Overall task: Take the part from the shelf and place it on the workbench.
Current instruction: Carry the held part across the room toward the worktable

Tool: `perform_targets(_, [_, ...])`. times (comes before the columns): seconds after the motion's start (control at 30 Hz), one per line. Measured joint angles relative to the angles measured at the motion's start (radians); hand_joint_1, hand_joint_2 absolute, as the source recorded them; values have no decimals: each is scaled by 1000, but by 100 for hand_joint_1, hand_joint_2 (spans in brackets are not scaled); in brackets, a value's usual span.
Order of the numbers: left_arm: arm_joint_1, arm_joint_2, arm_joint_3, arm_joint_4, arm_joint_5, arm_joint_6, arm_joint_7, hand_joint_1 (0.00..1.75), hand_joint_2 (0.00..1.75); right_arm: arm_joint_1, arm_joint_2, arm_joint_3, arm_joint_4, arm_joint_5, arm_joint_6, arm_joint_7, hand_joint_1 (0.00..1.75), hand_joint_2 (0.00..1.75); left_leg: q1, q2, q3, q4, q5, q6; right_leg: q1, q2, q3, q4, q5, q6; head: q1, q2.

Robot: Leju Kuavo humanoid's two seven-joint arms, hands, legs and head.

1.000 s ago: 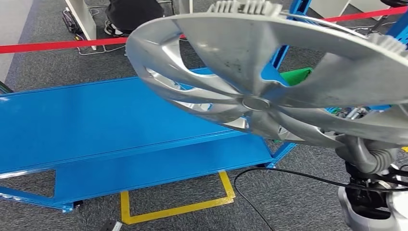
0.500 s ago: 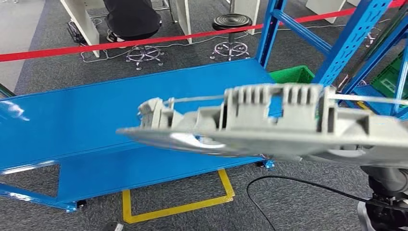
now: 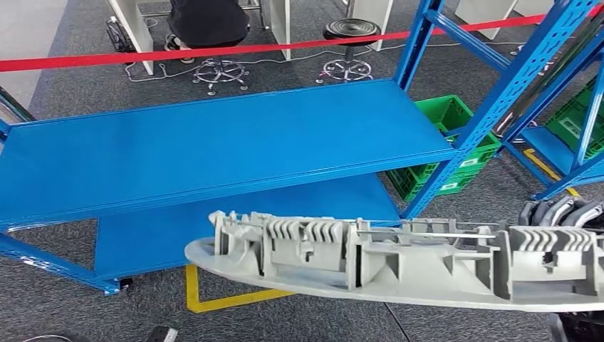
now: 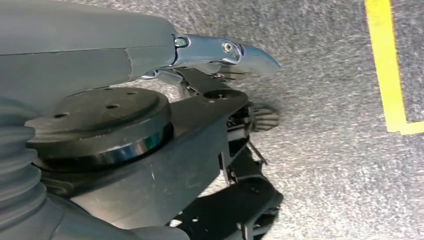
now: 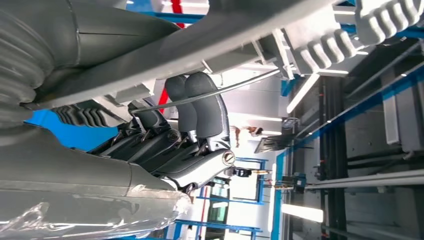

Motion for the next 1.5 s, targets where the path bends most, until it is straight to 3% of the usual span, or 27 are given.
perform_targets(0.07, [0,0,0,0,0,0,0,0,175,3,-4,-4,0,1,2,0,175,175,-3,1,-24,1,20,5,1,0,-29,136,-82,3,1,0])
perform_targets(0.1, [0,-1,0,0,0,0,0,0,175,5,-5,-5,0,1,2,1,175,175,-5,1,-35,1,30,6,2,0,-30,179,-92,3,1,0])
perform_targets(0.13, [0,-1,0,0,0,0,0,0,175,6,-6,-5,1,2,2,1,175,175,-6,1,-47,2,39,5,2,0,-14,189,-80,2,1,0])
perform_targets(0.17, [0,-1,0,0,0,0,1,0,175,8,-7,-5,1,2,2,1,175,175,-8,1,-58,3,48,5,2,0,20,159,-55,-1,1,0])
perform_targets(0.23, [0,-2,0,0,0,0,1,0,175,7,-9,-6,1,2,2,1,175,175,-10,0,-76,6,63,-1,4,0,132,17,-24,-8,1,0])
perform_targets(0.27, [-1,-2,0,0,0,0,1,0,175,7,-11,-6,1,3,3,2,175,175,-11,-1,-81,8,70,-5,6,0,181,-53,-27,-11,0,0])
perform_targets(0.33, [-1,-2,0,0,2,0,2,0,175,6,-14,-6,0,7,5,3,175,175,-12,-2,-86,9,84,-16,11,2,221,-124,-43,-16,1,0])
perform_targets(0.4, [0,-2,0,0,3,0,5,0,175,7,-16,-6,0,16,1,6,175,175,-10,-2,-93,10,93,-28,11,0,205,-128,-30,-29,3,0])
perform_targets(0.43, [1,-2,0,0,4,0,7,0,175,8,-17,-6,0,23,-3,7,175,175,-10,-2,-101,20,76,-34,10,-2,197,-129,-20,-38,2,0])
perform_targets(0.5, [3,-2,0,0,5,1,9,0,175,9,-18,-6,0,33,-12,8,175,175,-6,-2,-129,91,-7,-46,6,-5,173,-132,4,-50,-2,0])
perform_targets(0.57, [3,-2,0,0,5,1,10,0,175,12,-18,-6,-1,37,-17,8,175,175,-1,-2,-161,218,-97,-55,5,-5,141,-131,29,-53,-5,0])
perform_targets(0.6, [3,-2,0,0,5,1,10,0,175,14,-18,-6,-1,38,-18,8,175,175,0,-2,-167,268,-112,-58,5,-6,125,-131,41,-51,-5,0])
perform_targets(0.63, [2,-2,0,0,5,1,10,0,175,15,-19,-6,-1,39,-20,8,175,175,2,-2,-160,292,-102,-60,5,-6,110,-130,52,-49,-5,0])
perform_targets(0.67, [2,-2,0,0,6,1,10,0,175,16,-19,-6,-1,40,-22,8,175,175,3,-2,-137,283,-74,-62,4,-7,95,-129,64,-46,-5,0])
perform_targets(0.73, [1,-2,0,0,5,1,9,0,175,18,-19,-6,-3,44,-29,8,175,175,7,-2,-46,173,-28,-65,2,-7,68,-124,84,-38,-6,0])
perform_targets(0.8, [-3,-4,0,0,5,2,9,0,175,21,-20,-7,-9,51,-44,8,175,175,9,-4,46,36,-39,-56,4,-6,51,-118,103,-26,-6,0])
perform_targets(0.83, [-4,-5,0,0,6,4,9,0,175,22,-21,-8,-12,52,-54,9,175,175,7,-5,68,-2,-50,-48,5,-6,47,-118,113,-20,-6,0])
perform_targets(0.9, [-4,-7,0,0,8,11,9,0,175,23,-21,-8,-13,48,-71,9,175,175,5,-3,59,-11,-46,-27,2,-6,42,-121,130,-7,-6,0])
perform_targets(0.97, [-2,-6,0,0,13,16,8,0,175,22,-21,-8,-13,42,-84,10,175,175,5,1,38,-9,-26,-9,-1,-6,25,-93,90,2,-4,0])
perform_targets(1.07, [-3,-4,0,0,9,14,1,0,175,11,-21,-5,-10,40,-95,23,175,175,0,5,-3,-8,11,6,0,-7,-17,84,-62,7,-1,0])
perform_targets(1.1, [-3,-3,0,0,5,12,0,0,175,7,-21,-5,-8,43,-101,23,175,175,-3,5,-19,-7,23,7,0,-6,-22,144,-83,7,0,0])
perform_targets(1.17, [-3,-2,0,0,2,12,0,0,175,1,-22,-6,-2,53,-120,13,175,175,-8,6,-49,-5,46,7,2,-6,7,178,-57,1,0,0])
perform_targets(1.2, [-3,-1,0,0,1,13,1,0,175,-2,-21,-7,0,60,-131,5,175,175,-11,6,-64,-4,58,6,4,-6,47,143,-28,-3,0,0])
perform_targets(1.27, [-4,-1,-1,0,-1,18,7,0,175,-8,-21,-11,3,65,-144,-7,175,175,-15,5,-84,-2,77,1,8,-6,162,-9,-19,-14,0,0])
perform_targets(1.33, [-4,0,-2,0,-2,27,13,0,175,-12,-21,-19,5,57,-144,-15,175,175,-17,5,-92,-2,97,-7,13,-5,236,-127,-45,-19,-1,0])
perform_targets(1.43, [-3,2,-3,0,-2,51,18,0,175,-15,-17,-30,11,43,-141,-20,175,175,-13,7,-105,-1,105,-25,14,0,224,-150,-34,-36,2,0])
perform_targets(1.5, [-1,3,-3,0,-2,73,19,0,175,-13,-15,-36,13,36,-138,-20,175,175,-11,7,-129,52,39,-37,11,6,204,-151,-12,-52,-2,0])
